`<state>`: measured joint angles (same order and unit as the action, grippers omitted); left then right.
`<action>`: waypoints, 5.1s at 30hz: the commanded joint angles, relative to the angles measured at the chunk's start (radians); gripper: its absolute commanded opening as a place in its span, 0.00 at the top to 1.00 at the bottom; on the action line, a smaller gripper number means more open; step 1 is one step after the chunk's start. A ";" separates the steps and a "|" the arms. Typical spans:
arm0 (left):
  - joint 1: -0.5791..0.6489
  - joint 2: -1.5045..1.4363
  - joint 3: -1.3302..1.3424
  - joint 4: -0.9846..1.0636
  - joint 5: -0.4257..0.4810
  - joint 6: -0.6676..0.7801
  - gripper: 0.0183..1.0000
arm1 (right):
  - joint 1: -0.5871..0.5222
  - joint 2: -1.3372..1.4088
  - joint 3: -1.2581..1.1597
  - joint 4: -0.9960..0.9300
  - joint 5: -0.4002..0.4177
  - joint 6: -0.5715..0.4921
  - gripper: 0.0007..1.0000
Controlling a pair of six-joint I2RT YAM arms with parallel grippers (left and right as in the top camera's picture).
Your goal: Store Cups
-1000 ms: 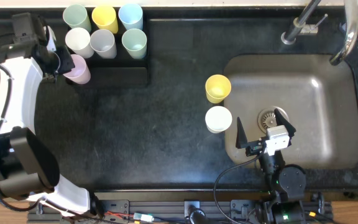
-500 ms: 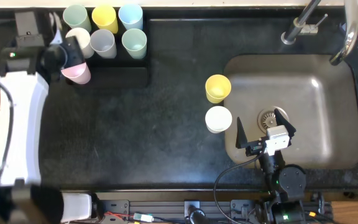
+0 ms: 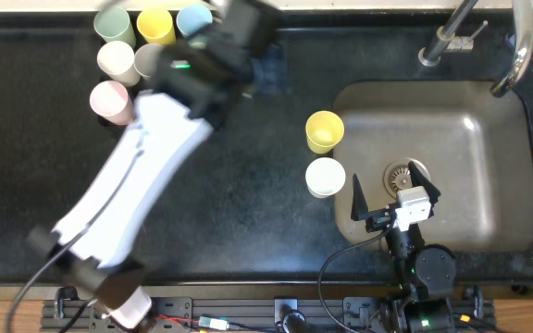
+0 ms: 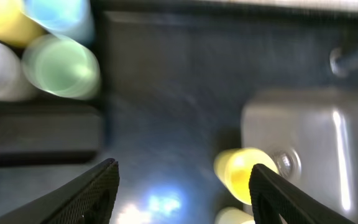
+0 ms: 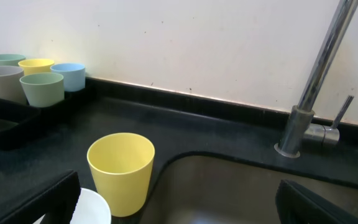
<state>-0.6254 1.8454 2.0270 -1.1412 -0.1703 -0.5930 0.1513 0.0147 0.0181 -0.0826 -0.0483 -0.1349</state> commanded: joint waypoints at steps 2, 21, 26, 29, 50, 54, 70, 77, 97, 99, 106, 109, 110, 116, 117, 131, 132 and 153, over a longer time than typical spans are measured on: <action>-0.084 0.139 0.023 -0.005 0.121 -0.098 0.30 | 0.001 -0.010 -0.011 0.005 -0.006 -0.001 0.00; -0.125 0.401 0.023 0.030 0.169 -0.096 0.59 | 0.001 -0.010 -0.011 0.005 -0.006 -0.001 0.00; -0.125 0.404 0.022 0.061 0.166 -0.096 0.98 | 0.001 -0.010 -0.011 0.005 -0.006 -0.001 0.00; -0.125 0.382 0.021 0.071 0.129 -0.096 0.98 | 0.001 -0.010 -0.011 0.005 -0.006 -0.001 0.00; 0.391 -0.187 -0.322 -0.162 -0.158 -1.004 0.98 | 0.001 -0.010 -0.011 0.005 -0.006 -0.001 0.00; 0.459 -0.175 -0.406 -0.106 -0.093 -1.009 0.98 | 0.001 -0.010 -0.011 0.005 -0.006 -0.001 0.00; 0.513 -0.033 -0.463 -0.028 -0.016 -1.009 0.98 | 0.001 -0.010 -0.011 0.005 -0.006 -0.001 0.00; 0.513 0.014 -0.463 0.021 -0.018 -1.009 0.98 | 0.001 -0.010 -0.011 0.005 -0.006 -0.001 0.00; 0.520 0.048 -0.463 0.023 -0.046 -1.009 0.95 | 0.001 -0.010 -0.011 0.005 -0.006 -0.001 0.00; 0.520 0.048 -0.463 0.022 -0.051 -1.009 0.94 | 0.001 -0.010 -0.011 0.005 -0.006 -0.001 0.00; 0.520 0.048 -0.463 0.014 -0.059 -1.008 0.90 | 0.001 -0.010 -0.011 0.005 -0.006 -0.001 0.00; 0.520 0.048 -0.463 0.014 -0.072 -1.004 0.85 | 0.001 -0.010 -0.011 0.005 -0.006 -0.001 0.00; 0.520 0.048 -0.463 0.014 -0.079 -0.999 0.81 | 0.001 -0.010 -0.011 0.005 -0.006 -0.001 0.00; 0.513 0.017 -0.463 0.028 -0.087 -0.970 0.55 | 0.001 -0.010 -0.011 0.005 -0.006 -0.001 0.00; 0.509 -0.008 -0.465 0.041 -0.099 -0.952 0.49 | 0.001 -0.010 -0.011 0.005 -0.006 -0.001 0.00; 0.509 -0.729 -0.884 1.003 -0.055 0.218 0.22 | 0.001 -0.010 -0.011 0.005 -0.006 -0.001 0.00; 0.509 -0.770 -0.931 1.064 -0.005 0.311 0.17 | 0.001 -0.010 -0.011 0.005 -0.006 -0.001 0.00; 0.508 -1.634 -1.871 1.446 0.222 0.489 0.00 | 0.001 -0.010 -0.011 0.005 -0.006 -0.001 0.00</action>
<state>-0.1177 0.2714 0.2268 0.3038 0.0223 -0.1268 0.1513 0.0147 0.0181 -0.0830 -0.0483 -0.1352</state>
